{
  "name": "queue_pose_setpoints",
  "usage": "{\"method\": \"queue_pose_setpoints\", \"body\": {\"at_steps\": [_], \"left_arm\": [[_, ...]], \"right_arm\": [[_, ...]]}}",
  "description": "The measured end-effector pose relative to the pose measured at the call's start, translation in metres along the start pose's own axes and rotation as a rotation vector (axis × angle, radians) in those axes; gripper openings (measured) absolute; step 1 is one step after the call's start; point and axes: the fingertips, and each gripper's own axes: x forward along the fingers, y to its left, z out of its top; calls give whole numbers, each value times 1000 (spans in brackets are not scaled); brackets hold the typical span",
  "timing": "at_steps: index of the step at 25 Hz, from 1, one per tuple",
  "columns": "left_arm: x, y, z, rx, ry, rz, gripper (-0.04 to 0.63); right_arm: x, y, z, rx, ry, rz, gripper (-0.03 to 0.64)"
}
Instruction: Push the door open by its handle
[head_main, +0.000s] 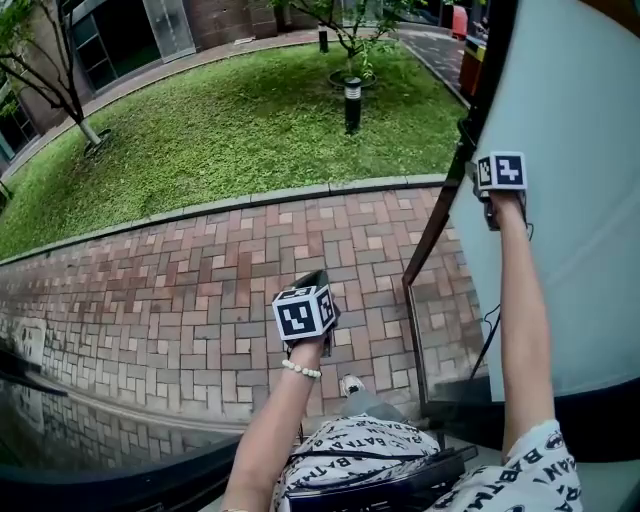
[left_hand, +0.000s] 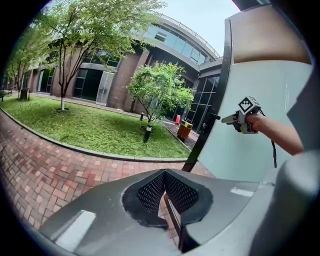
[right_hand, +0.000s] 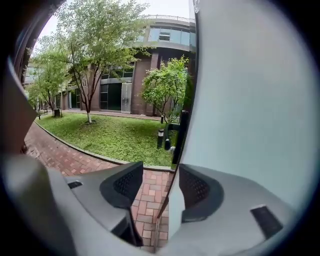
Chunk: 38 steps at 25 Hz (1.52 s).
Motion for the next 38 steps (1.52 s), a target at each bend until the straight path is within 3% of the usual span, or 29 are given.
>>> {"method": "queue_pose_setpoints", "body": {"at_steps": [6,13,19,22,23,29,38], "left_arm": [[-32,-4,-20,13,-24,-9,2],[-109,-4,-62,0,-37,6,2],[-166,-10,-92,3,-23,19,2],[-185,-17,-106,-3,-14,18,2],[-189,-21,-109,-2,-14,15,2],[-211,-44,-129,1,-16,8,2],[-254,-98,-171,3,-15,12,2]], "right_arm": [[-51,51,-54,40,-32,84,238],[-128,135,-139,53,-20,204,216],[-203,217,-200,22,-2,288,123],[-225,252,-228,-1,21,308,10],[-232,261,-235,-9,23,320,8],[-267,290,-265,-33,8,393,7],[-345,298,-312,-122,-44,493,6]]}}
